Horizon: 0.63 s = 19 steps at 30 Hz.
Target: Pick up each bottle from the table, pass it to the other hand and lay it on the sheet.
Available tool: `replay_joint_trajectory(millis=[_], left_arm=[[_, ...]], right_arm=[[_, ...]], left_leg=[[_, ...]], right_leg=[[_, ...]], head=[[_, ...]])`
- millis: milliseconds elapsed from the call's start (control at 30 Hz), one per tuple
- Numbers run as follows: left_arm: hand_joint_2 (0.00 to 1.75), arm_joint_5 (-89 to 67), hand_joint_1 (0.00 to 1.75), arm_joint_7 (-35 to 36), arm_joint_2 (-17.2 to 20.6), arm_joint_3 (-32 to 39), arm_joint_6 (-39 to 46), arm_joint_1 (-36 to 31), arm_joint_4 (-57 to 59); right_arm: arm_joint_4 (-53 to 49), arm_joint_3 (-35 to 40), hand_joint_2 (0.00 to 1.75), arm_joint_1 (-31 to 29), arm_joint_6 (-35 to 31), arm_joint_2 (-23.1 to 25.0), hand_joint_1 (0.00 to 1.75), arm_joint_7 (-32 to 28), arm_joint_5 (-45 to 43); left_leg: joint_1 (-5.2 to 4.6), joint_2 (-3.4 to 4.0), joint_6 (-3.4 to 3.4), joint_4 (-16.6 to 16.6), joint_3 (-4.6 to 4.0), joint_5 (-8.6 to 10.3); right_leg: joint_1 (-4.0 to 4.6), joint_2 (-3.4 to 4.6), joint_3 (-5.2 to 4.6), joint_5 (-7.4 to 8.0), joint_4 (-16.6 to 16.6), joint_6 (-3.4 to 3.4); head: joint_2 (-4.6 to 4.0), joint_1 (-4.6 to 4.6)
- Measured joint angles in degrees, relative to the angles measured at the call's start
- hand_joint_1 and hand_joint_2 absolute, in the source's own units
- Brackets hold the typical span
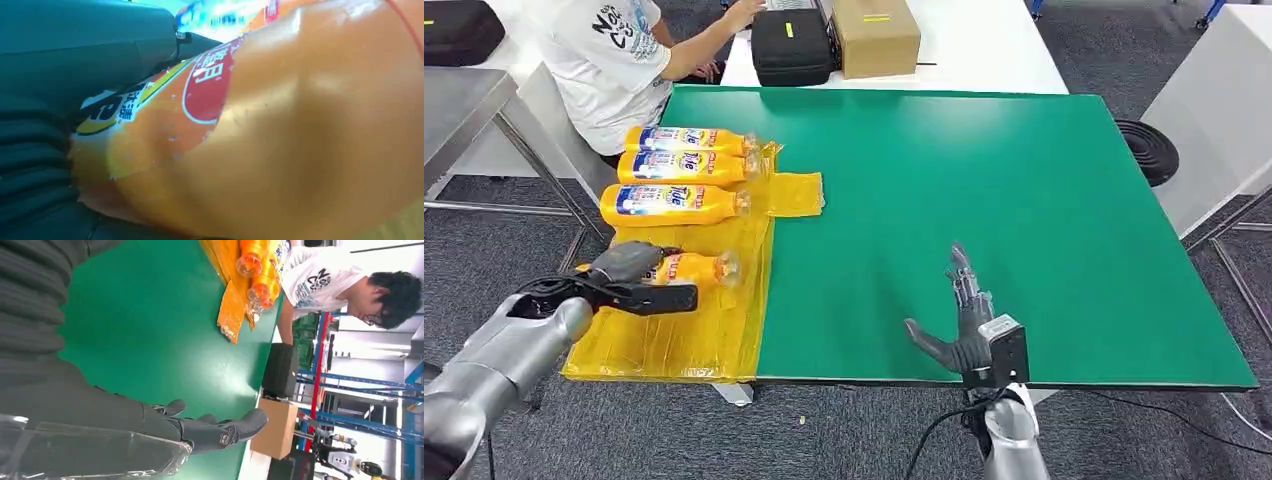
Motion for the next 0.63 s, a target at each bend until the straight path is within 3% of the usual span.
replay_joint_trajectory(millis=[467, 500, 567, 600, 633], left_arm=[[1.75, -3.1, 1.75, 1.2, -3.7, 1.0, 3.7, 1.0, 5.0], [1.75, -3.1, 1.68, 1.1, -3.8, 1.0, 3.8, 1.0, 5.2], [1.75, -3.1, 1.43, 1.1, -4.0, 1.0, 4.0, 1.0, 5.4], [1.75, -3.1, 1.05, 1.1, -4.1, 1.1, 4.0, 1.0, 5.4], [1.75, -3.1, 0.35, 1.1, -4.2, 1.1, 4.1, 1.0, 5.5]], right_arm=[[5.0, 1.0, 1.75, -2.4, -0.9, 0.2, 0.0, -0.7, 0.1], [5.1, 1.0, 1.75, -2.4, -0.9, 0.2, 0.0, -0.7, 0.1], [5.4, 1.0, 1.75, -2.5, -1.0, 0.2, 0.0, -0.7, 0.1], [5.5, 1.0, 1.75, -2.5, -1.0, 0.2, 0.0, -0.7, 0.1], [5.7, 1.0, 1.75, -2.5, -1.0, 0.2, 0.0, -0.7, 0.1]], left_leg=[[0.0, -0.04, 0.0, 0.0, 0.07, 0.0], [0.0, -0.04, 0.0, 0.0, 0.09, 0.0], [0.0, -0.04, 0.0, 0.0, 0.1, 0.01], [0.0, -0.05, 0.0, 0.0, 0.1, 0.01], [0.0, -0.05, 0.01, 0.0, 0.1, 0.01]], right_leg=[[0.0, -0.05, 0.11, 0.0, 0.0, 0.0], [0.0, -0.05, 0.11, 0.0, 0.0, 0.0], [-0.01, -0.05, 0.14, 0.0, 0.0, 0.0], [-0.01, -0.06, 0.14, 0.0, 0.0, 0.0], [-0.01, -0.06, 0.15, 0.0, 0.0, 0.0]], head=[[0.0, 0.0], [0.0, 0.0], [0.0, 0.0], [0.0, 0.0], [0.0, 0.0]])
